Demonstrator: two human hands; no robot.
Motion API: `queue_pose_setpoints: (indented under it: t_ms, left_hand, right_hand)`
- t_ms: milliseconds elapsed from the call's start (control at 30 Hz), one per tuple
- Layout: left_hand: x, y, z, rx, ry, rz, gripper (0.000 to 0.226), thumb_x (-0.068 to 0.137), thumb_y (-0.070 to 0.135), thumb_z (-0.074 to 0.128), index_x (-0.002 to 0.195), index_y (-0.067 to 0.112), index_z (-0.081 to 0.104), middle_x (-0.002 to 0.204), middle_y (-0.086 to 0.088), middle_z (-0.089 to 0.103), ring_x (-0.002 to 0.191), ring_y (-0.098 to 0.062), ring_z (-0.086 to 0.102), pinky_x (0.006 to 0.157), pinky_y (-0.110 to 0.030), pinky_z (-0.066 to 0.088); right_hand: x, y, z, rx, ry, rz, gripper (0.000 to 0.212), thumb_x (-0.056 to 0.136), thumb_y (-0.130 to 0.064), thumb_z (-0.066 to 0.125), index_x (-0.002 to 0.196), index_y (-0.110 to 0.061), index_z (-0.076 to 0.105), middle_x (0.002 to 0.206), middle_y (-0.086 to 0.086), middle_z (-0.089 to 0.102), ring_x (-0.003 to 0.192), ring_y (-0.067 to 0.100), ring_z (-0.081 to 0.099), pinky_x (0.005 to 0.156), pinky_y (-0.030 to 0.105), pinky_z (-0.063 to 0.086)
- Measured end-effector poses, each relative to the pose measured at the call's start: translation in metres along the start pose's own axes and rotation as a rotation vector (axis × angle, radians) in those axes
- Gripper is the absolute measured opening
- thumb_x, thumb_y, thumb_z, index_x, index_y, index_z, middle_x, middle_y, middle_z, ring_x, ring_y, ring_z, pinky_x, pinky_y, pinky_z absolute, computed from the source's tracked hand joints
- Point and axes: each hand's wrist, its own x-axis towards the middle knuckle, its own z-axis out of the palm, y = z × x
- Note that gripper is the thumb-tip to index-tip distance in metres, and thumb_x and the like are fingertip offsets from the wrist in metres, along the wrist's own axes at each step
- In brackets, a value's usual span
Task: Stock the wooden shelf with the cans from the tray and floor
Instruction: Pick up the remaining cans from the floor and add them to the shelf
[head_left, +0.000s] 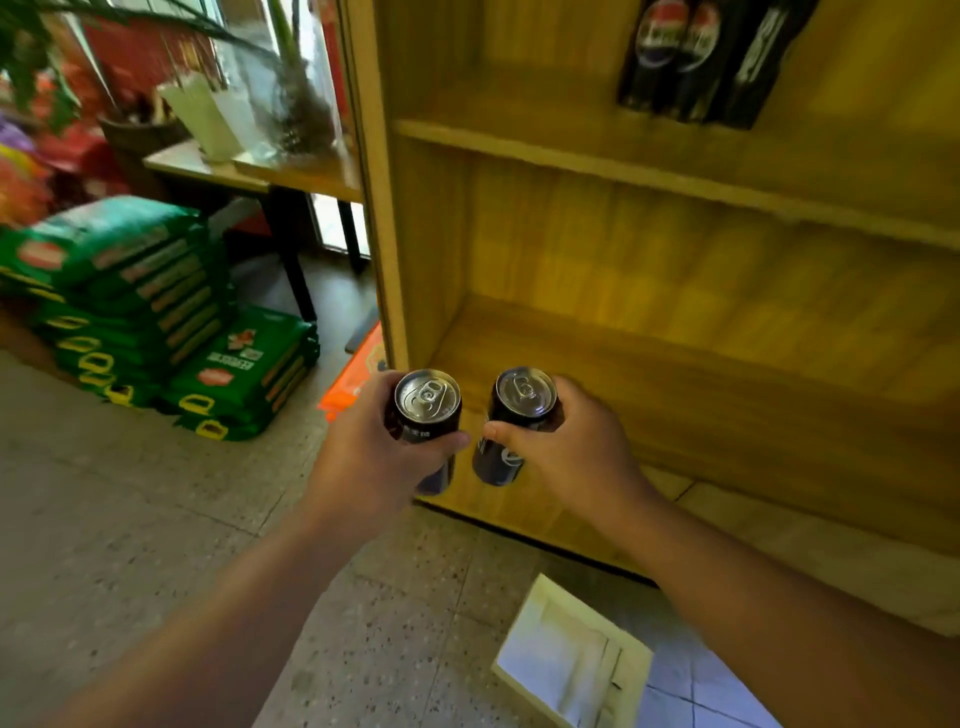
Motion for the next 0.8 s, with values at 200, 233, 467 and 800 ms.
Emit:
queue_pose_setpoints:
  t_ms: [200,233,467,800]
  left_hand:
    - [-0.005,0.154,-0.006,0.030,0.034,0.070,0.059,0.063,0.034,0.090,0.113,0.036,0.058,0.096,0.019,0.066,0.090,0.005,0.061,0.069,-0.015,0.048]
    - [-0.008,0.173,-0.005,0.034,0.041,0.081,0.059,0.065,0.036,0.089,0.115,0.035,0.058,0.097,0.019,0.066,0.091,0.004,0.061,0.068,-0.015,0.047]
    - [-0.031,0.270,0.000,0.075,0.024,0.080,0.052,0.069,0.042,0.085,0.113,0.036,0.059,0.096,0.018,0.066,0.089,0.001,0.061,0.067,-0.020,0.047]
    - [0.032,0.337,0.010,0.084,-0.108,0.122,0.043,0.068,0.041,0.087,0.099,0.042,0.058,0.089,0.022,0.063,0.085,0.004,0.058,0.063,-0.017,0.043]
  right_hand:
    - [-0.011,-0.094,-0.110,0.030,0.050,-0.015,0.055,0.065,-0.044,0.087,0.113,-0.035,0.060,0.102,-0.018,0.068,0.095,-0.001,0.063,0.076,0.019,0.053]
    - [-0.015,-0.104,-0.126,0.045,0.055,-0.013,0.054,0.065,-0.044,0.087,0.111,-0.036,0.060,0.100,-0.019,0.067,0.093,-0.003,0.063,0.074,0.017,0.052]
    - [-0.047,-0.157,-0.214,0.021,0.080,0.006,0.050,0.065,-0.044,0.087,0.106,-0.034,0.063,0.097,-0.017,0.068,0.086,-0.004,0.062,0.065,0.016,0.048]
    - [0.003,-0.201,-0.257,0.020,0.129,0.007,0.050,0.066,-0.045,0.086,0.108,-0.032,0.062,0.097,-0.016,0.068,0.088,-0.001,0.063,0.064,0.020,0.047]
